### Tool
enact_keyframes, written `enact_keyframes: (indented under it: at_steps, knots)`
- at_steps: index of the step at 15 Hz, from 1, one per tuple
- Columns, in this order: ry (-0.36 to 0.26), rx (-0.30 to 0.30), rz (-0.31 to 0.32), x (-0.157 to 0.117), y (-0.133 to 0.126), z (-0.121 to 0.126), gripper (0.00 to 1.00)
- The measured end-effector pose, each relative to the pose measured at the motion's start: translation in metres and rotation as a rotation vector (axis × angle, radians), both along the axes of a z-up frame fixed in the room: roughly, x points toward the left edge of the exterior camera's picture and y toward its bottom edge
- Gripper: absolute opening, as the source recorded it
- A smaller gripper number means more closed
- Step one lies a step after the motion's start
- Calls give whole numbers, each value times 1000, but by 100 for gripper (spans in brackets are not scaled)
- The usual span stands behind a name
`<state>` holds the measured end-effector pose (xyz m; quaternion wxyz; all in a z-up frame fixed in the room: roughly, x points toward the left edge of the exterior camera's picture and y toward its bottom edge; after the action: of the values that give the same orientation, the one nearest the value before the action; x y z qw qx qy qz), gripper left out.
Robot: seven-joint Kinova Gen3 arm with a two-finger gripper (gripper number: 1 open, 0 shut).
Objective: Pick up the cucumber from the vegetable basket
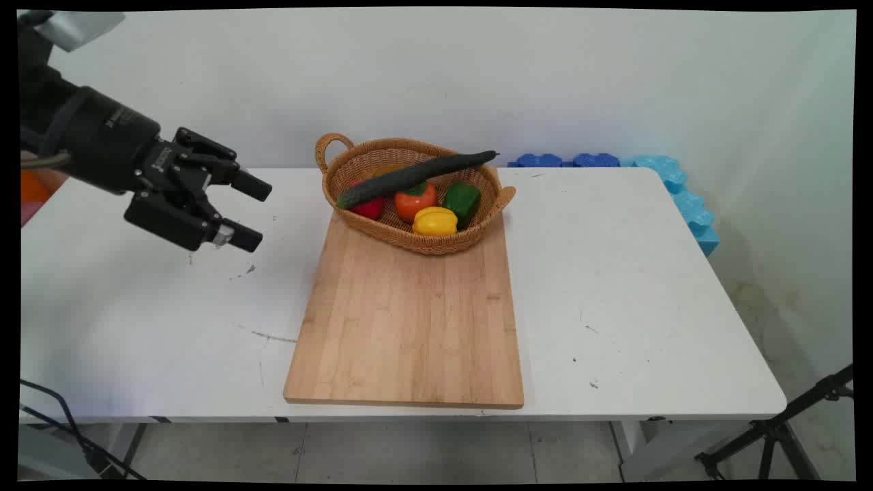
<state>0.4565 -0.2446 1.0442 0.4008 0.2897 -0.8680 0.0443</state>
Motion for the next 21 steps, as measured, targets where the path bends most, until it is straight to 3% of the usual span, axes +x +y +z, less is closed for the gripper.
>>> enact_keyframes:
  at_steps: [6,12,17,21]
  knots:
    - [-25,4,80,-3,-30,2,100]
    - [-77,10,224,-9,-90,1,100]
    - [-144,38,351,-13,-147,-19,100]
    - [-189,53,392,-21,-189,-42,100]
